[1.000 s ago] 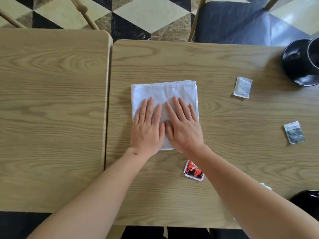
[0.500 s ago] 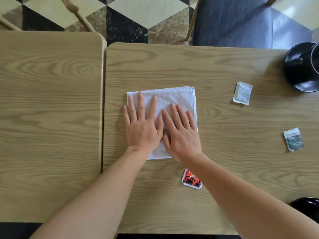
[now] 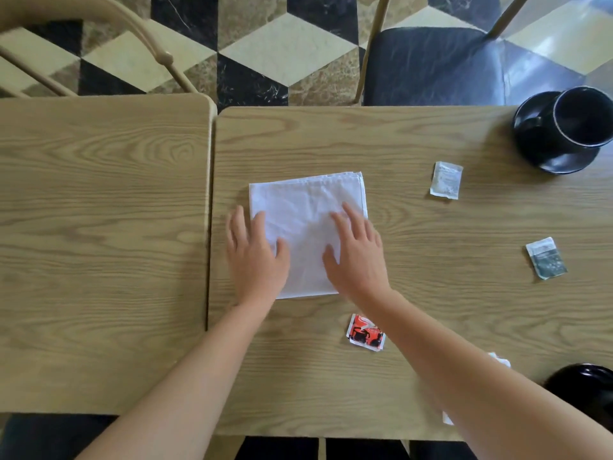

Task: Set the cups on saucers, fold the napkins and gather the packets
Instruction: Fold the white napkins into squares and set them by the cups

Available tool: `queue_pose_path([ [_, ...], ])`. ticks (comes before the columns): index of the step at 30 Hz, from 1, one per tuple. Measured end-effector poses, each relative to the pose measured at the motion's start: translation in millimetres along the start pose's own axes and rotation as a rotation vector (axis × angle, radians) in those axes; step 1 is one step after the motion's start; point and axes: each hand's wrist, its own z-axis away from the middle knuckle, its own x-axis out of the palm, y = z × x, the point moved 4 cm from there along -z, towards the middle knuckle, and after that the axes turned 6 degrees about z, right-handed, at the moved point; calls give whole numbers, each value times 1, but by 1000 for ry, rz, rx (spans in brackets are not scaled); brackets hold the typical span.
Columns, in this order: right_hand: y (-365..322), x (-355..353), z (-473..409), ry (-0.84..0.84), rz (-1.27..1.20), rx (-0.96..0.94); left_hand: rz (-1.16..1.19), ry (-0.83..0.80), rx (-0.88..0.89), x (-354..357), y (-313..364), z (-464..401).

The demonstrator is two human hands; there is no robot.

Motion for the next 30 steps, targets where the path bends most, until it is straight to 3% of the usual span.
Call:
queue_pose_path([
  [4, 38, -26, 40, 64, -241, 362, 384, 114, -539, -30, -39, 41],
  [6, 50, -28, 62, -19, -361, 553, 549, 61, -732, -30, -50, 60],
  [11, 44, -16, 74, -245, -588, 759, 809, -152, -909, -15, -43, 77],
  [14, 32, -20, 70, -299, -735, 805, 872, -310, -939, -17, -38, 77],
  [21, 23, -68, 82, -286, -905, 810, 1089, -241, -873, -44, -18, 79],
  [27, 30, -85, 142, -354, -896, 842, 889, -230, -737, -56, -22, 140],
  [30, 33, -84, 165, -303, -909, 839, 949, -272, -702, -61, -21, 162],
])
